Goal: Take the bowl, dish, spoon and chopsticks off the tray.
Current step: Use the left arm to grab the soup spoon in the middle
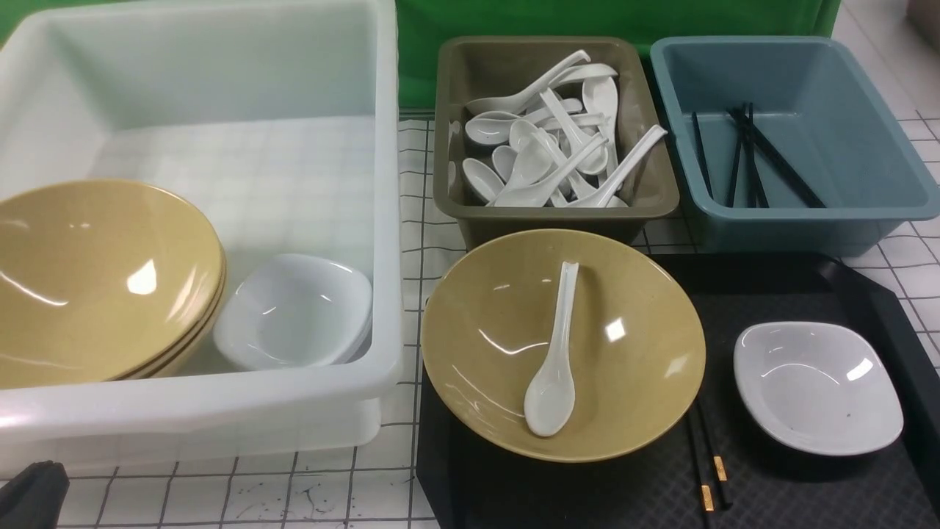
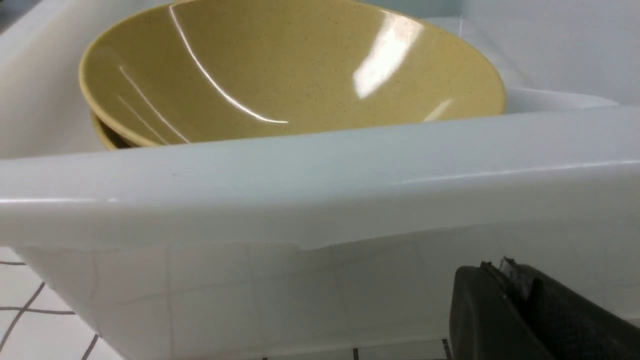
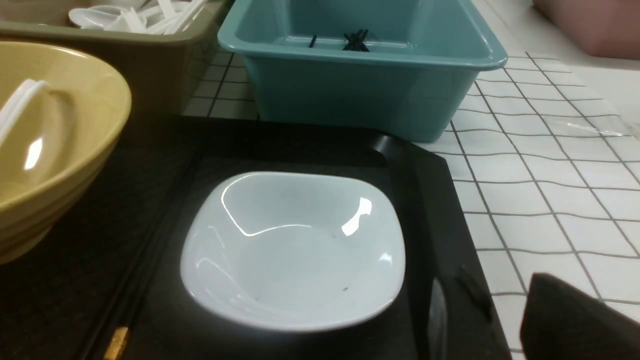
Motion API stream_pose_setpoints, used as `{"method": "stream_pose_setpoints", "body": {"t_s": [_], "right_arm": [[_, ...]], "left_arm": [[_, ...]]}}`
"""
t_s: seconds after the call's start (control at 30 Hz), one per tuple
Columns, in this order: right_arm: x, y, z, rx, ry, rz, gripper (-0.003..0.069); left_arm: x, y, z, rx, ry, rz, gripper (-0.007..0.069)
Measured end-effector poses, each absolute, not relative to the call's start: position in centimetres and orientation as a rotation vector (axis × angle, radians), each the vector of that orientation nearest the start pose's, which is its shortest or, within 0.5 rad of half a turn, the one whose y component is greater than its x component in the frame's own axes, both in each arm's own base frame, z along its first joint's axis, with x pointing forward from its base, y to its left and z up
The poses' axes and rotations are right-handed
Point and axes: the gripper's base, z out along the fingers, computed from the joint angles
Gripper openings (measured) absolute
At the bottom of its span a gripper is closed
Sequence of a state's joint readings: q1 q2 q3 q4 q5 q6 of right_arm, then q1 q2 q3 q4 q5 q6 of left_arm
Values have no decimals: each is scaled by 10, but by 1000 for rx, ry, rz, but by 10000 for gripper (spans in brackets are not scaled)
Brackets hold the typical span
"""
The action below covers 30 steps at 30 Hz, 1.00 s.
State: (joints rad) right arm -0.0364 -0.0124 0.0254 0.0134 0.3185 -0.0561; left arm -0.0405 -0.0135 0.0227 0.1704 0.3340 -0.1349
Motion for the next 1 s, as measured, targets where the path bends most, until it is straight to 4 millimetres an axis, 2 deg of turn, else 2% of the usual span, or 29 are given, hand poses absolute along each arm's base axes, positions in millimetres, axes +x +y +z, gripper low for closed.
{"method": "stream_pose_setpoints", "body": {"t_s": [0.13, 0.23, 0.3, 0.33, 0.43, 0.57, 0.63, 0.77, 0.83, 0.87, 0.9, 0.97, 1.0], "right_arm": [[55, -2, 181, -8, 1755, -55, 236], [57, -2, 196, -6, 1589, -61, 236], [56, -2, 208, -4, 1448, -65, 236], [54, -2, 221, -2, 1313, -69, 236], [45, -2, 242, 13, 1053, -56, 236], [35, -2, 256, 83, 865, 84, 236], [32, -3, 259, 114, 815, 146, 236], [32, -3, 261, 140, 804, 198, 236], [31, -3, 271, 144, 821, 200, 223], [28, -3, 284, 135, 828, 181, 204], [24, -3, 302, 121, 840, 154, 168], [22, -2, 321, 107, 867, 122, 117], [22, -2, 335, 94, 890, 95, 83]], "left_arm": [[55, 2, 180, -13, 1778, -8, -6], [56, 0, 192, -10, 1638, -40, -6], [56, -2, 206, 7, 1488, -60, -6], [55, -3, 213, 17, 1404, -70, -6], [48, -7, 237, 58, 1133, -90, -6], [27, -10, 264, 92, 756, -120, -6], [17, -7, 273, 47, 609, -157, -6], [14, 2, 284, -68, 583, -204, -6], [11, 6, 306, -118, 611, -227, -6], [9, 6, 319, -124, 646, -227, -6], [8, 5, 343, -110, 724, -203, -6], [13, 3, 361, -87, 820, -166, -6], [22, 2, 374, -65, 891, -128, -6]]}}
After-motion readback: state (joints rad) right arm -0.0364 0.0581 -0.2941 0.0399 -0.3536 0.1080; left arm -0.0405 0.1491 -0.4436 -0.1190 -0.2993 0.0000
